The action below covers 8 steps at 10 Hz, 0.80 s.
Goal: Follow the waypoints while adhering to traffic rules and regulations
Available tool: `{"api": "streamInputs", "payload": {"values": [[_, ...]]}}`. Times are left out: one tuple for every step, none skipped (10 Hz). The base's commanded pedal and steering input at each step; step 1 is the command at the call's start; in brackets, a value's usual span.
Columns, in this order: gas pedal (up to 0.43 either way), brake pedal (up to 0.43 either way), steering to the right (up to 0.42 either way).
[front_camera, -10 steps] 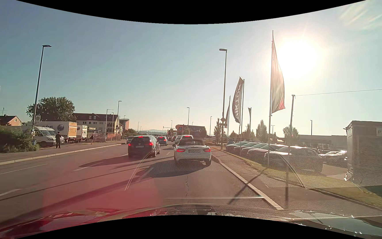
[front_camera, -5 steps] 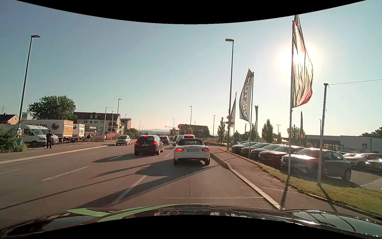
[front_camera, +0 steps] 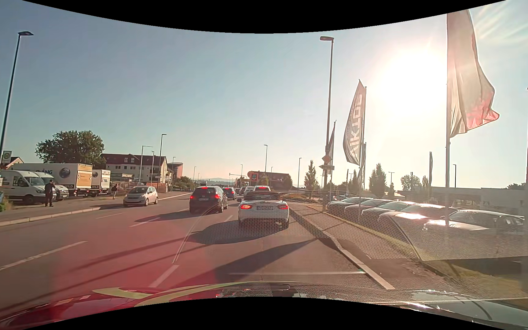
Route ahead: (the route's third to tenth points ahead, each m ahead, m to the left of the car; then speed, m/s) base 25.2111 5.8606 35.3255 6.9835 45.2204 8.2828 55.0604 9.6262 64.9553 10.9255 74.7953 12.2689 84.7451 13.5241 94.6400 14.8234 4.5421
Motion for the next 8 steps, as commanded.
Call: {"api": "streamInputs", "payload": {"values": [[0.087, 0.0, -0.005], [0.0, 0.0, -0.005], [0.0, 0.0, -0.006], [0.0, 0.0, -0.006], [0.0, 0.0, -0.006], [0.0, 0.0, -0.006], [0.0, 0.0, -0.005], [0.0, 0.0, -0.005]]}}
